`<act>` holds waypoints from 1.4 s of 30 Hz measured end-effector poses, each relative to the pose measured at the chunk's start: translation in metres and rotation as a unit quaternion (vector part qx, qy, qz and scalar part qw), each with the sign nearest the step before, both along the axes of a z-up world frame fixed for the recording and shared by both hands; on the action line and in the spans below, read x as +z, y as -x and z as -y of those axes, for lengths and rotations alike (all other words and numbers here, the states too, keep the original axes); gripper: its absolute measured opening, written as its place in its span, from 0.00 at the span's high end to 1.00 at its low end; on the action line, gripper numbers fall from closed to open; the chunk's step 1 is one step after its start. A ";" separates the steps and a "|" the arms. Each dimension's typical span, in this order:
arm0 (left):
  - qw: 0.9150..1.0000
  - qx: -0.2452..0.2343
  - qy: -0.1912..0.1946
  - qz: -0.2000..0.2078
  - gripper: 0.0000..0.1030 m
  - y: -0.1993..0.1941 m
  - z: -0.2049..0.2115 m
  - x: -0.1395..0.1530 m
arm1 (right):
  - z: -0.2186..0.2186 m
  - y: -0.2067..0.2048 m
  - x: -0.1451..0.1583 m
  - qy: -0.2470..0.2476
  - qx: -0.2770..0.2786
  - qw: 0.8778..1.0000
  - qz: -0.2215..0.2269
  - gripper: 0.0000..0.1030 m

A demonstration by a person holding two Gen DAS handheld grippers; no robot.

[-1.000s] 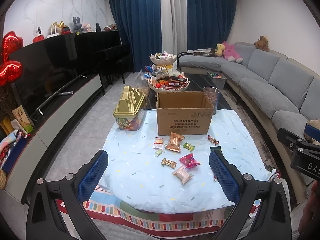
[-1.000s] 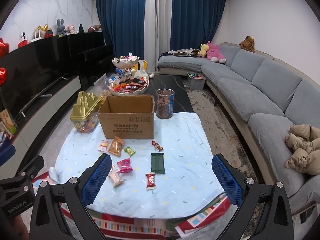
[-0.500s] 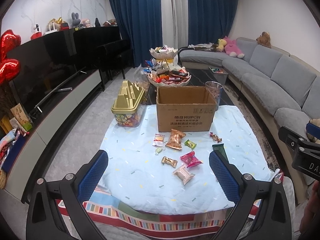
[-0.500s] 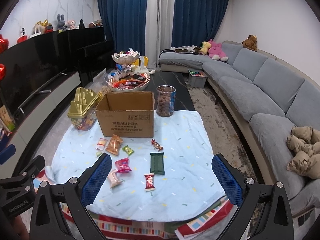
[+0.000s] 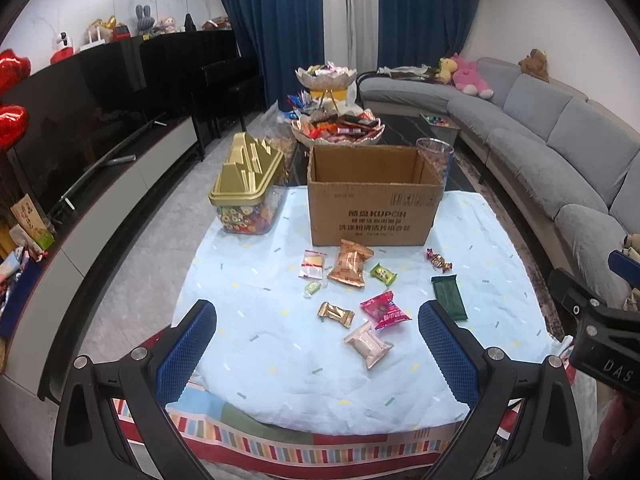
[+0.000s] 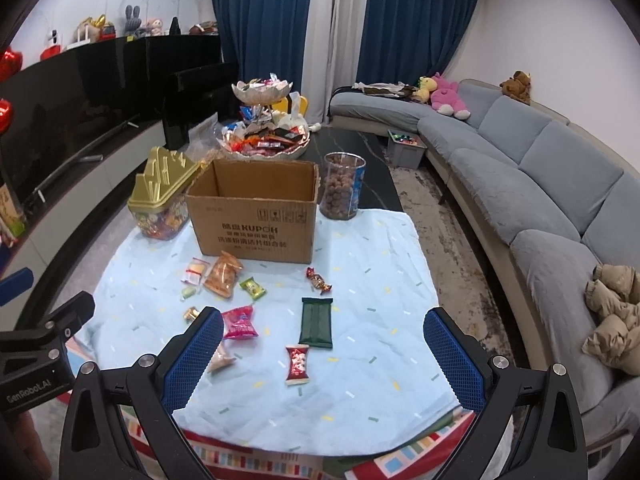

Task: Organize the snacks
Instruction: 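Lower both tools and close left on white-pink biscuit while right grasps red-white candy bar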

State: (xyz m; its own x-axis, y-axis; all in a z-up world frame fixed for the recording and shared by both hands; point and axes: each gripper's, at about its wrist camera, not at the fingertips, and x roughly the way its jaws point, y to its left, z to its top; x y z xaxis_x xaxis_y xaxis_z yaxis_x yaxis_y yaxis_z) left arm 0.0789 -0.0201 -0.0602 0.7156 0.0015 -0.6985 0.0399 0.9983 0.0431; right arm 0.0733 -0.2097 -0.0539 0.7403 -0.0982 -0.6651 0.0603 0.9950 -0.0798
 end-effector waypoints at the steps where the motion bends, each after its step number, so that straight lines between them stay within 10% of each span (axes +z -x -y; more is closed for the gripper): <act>1: 1.000 0.000 -0.001 -0.001 0.00 -0.002 0.001 -0.003 | 0.000 -0.003 -0.004 0.001 0.002 1.000 -0.003 0.01; 42: 0.982 0.025 -0.001 -0.186 0.11 -0.111 0.053 -0.160 | 0.010 -0.086 -0.160 -0.020 0.051 0.989 -0.134 0.21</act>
State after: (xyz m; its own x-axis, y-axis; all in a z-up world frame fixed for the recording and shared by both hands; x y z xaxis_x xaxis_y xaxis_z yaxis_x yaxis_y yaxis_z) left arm 0.1904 -0.0731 -0.2197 0.4095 0.0318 -0.9117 0.0045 0.9993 0.0369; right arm 0.1589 -0.2202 -0.2139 0.5408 -0.0014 -0.8412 -0.0596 0.9974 -0.0400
